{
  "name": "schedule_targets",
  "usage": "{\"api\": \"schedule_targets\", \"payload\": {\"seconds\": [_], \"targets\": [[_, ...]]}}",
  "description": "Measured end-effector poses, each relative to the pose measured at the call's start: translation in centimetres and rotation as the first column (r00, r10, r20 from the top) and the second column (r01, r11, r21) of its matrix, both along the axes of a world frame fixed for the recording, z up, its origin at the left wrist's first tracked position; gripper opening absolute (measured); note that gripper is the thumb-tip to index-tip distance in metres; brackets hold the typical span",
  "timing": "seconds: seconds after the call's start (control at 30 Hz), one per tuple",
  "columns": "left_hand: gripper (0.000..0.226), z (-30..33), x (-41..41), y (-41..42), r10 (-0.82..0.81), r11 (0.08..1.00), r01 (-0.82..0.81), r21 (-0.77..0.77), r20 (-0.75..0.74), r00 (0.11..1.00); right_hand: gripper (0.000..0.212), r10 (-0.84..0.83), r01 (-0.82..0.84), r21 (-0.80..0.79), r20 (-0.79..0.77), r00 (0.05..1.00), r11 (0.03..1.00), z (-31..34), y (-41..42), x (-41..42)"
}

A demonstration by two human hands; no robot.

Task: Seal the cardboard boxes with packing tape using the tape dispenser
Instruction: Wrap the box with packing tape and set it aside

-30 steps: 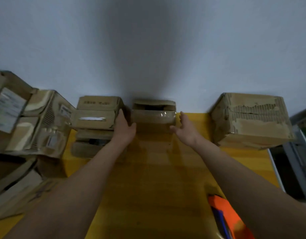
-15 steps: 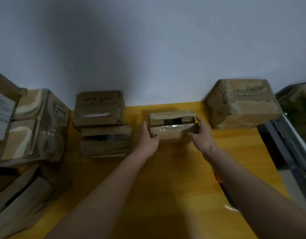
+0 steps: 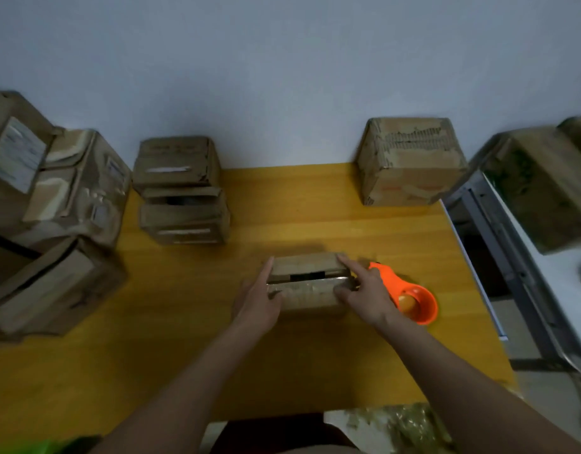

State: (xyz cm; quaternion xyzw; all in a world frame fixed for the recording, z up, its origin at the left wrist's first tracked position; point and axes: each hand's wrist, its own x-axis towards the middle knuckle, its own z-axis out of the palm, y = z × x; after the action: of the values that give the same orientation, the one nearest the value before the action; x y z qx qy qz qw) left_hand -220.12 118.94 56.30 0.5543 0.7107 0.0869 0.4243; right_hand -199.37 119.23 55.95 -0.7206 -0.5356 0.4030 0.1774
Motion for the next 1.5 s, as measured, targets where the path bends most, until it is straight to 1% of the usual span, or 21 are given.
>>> {"api": "schedule_targets", "payload": {"seconds": [0.13, 0.23, 0.33, 0.4, 0.47, 0.5, 0.53, 0.6, 0.67, 0.7, 0.8, 0.9, 1.1, 1.17, 1.23, 1.27, 1.3, 1.33, 1.4, 1.43, 1.5], "targets": [[0.059, -0.5, 0.8, -4.1, 0.035, 0.999, -0.034, 0.012, -0.106, 0.994, 0.057, 0.009, -0.009, 0.003, 0.025, 1.0, 1.0, -0.7, -3.3, 0.2], [0.056, -0.8, 1.1, -6.6, 0.048, 0.998, -0.043, 0.054, -0.105, 0.993, 0.055, 0.019, -0.02, 0.007, 0.072, 0.997, 1.0, -0.9, -5.2, 0.5], [0.053, -1.1, 1.1, -8.3, 0.036, 0.99, -0.022, 0.141, -0.097, 0.995, 0.052, 0.026, -0.03, 0.039, 0.085, 0.996, 0.999, -1.0, -6.5, 0.8], [0.05, -1.5, 1.2, -8.8, 0.003, 0.97, 0.051, 0.237, -0.222, 0.975, 0.05, 0.037, -0.044, 0.077, 0.09, 0.995, 0.996, -0.9, -7.1, 0.8], [0.053, -1.7, 1.4, -8.7, -0.085, 0.928, 0.217, 0.302, -0.395, 0.915, 0.044, 0.113, -0.138, 0.138, 0.174, 0.978, 0.981, -0.8, -7.1, 0.9], [0.06, -1.8, 1.5, -8.5, -0.16, 0.899, 0.32, 0.3, -0.454, 0.876, 0.04, 0.176, -0.214, 0.167, 0.217, 0.96, 0.962, -0.8, -6.9, 1.0], [0.069, -1.9, 1.6, -8.3, -0.252, 0.862, 0.427, 0.274, -0.499, 0.829, 0.035, 0.246, -0.292, 0.185, 0.236, 0.94, 0.938, -0.7, -6.5, 1.0], [0.09, -2.4, 1.6, -8.1, -0.426, 0.765, 0.619, 0.178, -0.582, 0.693, 0.027, 0.38, -0.421, 0.171, 0.228, 0.896, 0.891, -0.4, -5.4, 1.1], [0.102, -3.1, 1.4, -8.0, -0.495, 0.69, 0.715, 0.11, -0.649, 0.578, 0.025, 0.458, -0.489, 0.152, 0.199, 0.867, 0.859, -0.4, -4.7, 1.1], [0.102, -3.3, 1.5, -7.8, -0.497, 0.679, 0.727, 0.098, -0.668, 0.554, 0.024, 0.469, -0.496, 0.155, 0.184, 0.864, 0.854, -0.5, -4.5, 1.2], [0.098, -3.3, 2.1, -6.9, -0.492, 0.67, 0.738, 0.083, -0.694, 0.525, 0.024, 0.46, -0.483, 0.172, 0.158, 0.874, 0.858, -0.8, -4.6, 1.4], [0.094, -3.4, 2.4, -5.9, -0.515, 0.621, 0.781, 0.072, -0.714, 0.475, 0.022, 0.442, -0.463, 0.181, 0.146, 0.885, 0.868, -0.9, -4.8, 1.3], [0.089, -3.6, 2.4, -5.8, -0.549, 0.579, 0.808, 0.107, -0.682, 0.484, 0.022, 0.458, -0.472, 0.179, 0.112, 0.882, 0.863, -1.5, -5.3, 2.0], [0.087, -3.8, 2.3, -5.6, -0.549, 0.577, 0.808, 0.118, -0.677, 0.49, 0.017, 0.398, -0.392, 0.215, 0.016, 0.917, 0.894, -1.6, -5.2, 2.2], [0.087, -3.9, 2.4, -5.3, -0.543, 0.593, 0.796, 0.121, -0.669, 0.507, 0.018, 0.149, -0.138, 0.293, -0.017, 0.989, 0.946, -1.9, -5.1, 2.7], [0.087, -3.9, 2.4, -5.2, -0.538, 0.603, 0.788, 0.126, -0.665, 0.518, 0.02, -0.021, 0.008, 0.313, 0.038, 0.999, 0.95, -2.3, -5.0, 3.3], [0.087, -3.9, 2.5, -5.0, -0.532, 0.612, 0.78, 0.132, -0.661, 0.529, 0.025, -0.17, 0.124, 0.294, 0.134, 0.976, 0.948, -2.7, -5.0, 3.9], [0.087, -3.9, 2.6, -4.9, -0.532, 0.616, 0.776, 0.135, -0.655, 0.537, 0.034, -0.25, 0.192, 0.225, 0.27, 0.93, 0.955, -3.2, -5.0, 4.6], [0.087, -3.9, 2.5, -4.6, -0.54, 0.619, 0.774, 0.132, -0.644, 0.542, 0.052, -0.192, 0.212, 0.018, 0.496, 0.847, 0.977, -4.5, -5.5, 5.9], [0.088, -3.8, 2.5, -4.5, -0.537, 0.623, 0.771, 0.134, -0.643, 0.546, 0.054, -0.13, 0.193, -0.06, 0.54, 0.831, 0.979, -5.1, -5.7, 6.3], [0.09, -3.8, 2.3, -4.3, -0.534, 0.626, 0.769, 0.133, -0.645, 0.547, 0.045, -0.016, 0.125, -0.152, 0.571, 0.821, 0.98, -5.7, -5.6, 6.7]]}}
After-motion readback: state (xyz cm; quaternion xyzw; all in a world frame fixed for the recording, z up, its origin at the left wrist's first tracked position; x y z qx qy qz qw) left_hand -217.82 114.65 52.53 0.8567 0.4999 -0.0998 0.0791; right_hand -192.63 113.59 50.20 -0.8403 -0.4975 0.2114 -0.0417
